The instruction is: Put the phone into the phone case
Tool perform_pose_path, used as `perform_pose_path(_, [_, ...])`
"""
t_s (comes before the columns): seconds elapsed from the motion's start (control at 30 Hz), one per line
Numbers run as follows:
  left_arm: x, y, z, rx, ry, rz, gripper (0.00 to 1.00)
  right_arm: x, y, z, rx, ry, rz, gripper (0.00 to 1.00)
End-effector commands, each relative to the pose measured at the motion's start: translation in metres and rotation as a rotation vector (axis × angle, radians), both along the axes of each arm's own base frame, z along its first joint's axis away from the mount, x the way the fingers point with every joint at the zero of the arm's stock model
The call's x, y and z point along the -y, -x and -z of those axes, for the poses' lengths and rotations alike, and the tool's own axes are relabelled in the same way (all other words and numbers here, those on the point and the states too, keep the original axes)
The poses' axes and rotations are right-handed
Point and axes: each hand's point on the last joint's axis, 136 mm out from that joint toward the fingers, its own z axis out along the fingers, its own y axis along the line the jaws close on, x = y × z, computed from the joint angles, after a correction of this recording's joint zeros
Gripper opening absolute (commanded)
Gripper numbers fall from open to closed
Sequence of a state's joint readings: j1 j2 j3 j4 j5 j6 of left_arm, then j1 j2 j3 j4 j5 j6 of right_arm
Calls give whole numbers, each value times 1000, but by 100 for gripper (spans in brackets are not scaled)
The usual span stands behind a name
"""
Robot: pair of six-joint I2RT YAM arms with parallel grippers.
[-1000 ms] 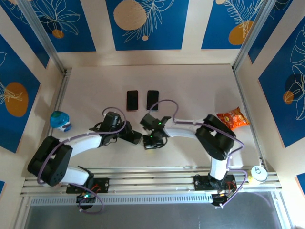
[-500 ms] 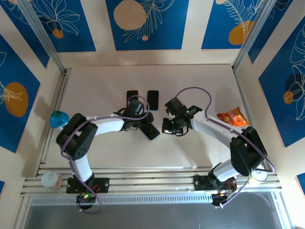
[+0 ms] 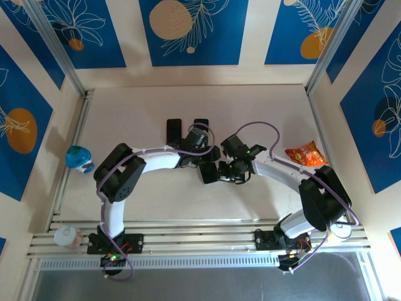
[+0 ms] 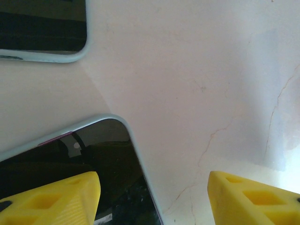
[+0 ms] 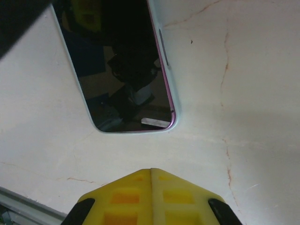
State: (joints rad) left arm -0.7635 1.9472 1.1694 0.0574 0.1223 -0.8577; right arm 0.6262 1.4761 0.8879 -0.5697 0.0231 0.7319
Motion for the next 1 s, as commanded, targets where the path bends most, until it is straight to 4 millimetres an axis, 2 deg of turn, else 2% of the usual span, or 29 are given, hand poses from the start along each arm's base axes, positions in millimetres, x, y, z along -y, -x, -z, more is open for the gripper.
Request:
perform_pose_path(0.0, [-11,3,-22,36,20,-23,63,0,-3,8,9,0,14,0])
perform_pose_path(0.17, [-30,1,-35,47,30,-62,64,-3,-10,15,16,3,24,0])
perform_pose_path(0.4, [-45,4,-38,39,14,-78,64,-7,-18,27,9,19,26,0])
perform_pose_path(0.53, [-52,5,-34,29,5,-90,64,-4,-18,41,-12,64,24,0])
perform_pose_path(0.77, [-56,9,-19,-1,-22,-87,64,5,-5,71,-73,174,7,0])
perform_pose_path(0.87, [-57,11,-9,-20,-36,-82,63,5,0,74,-80,176,13,0])
perform_pose_path(0.97, [-54,14,-1,-42,-40,-69,62,7,0,65,-64,128,56,0])
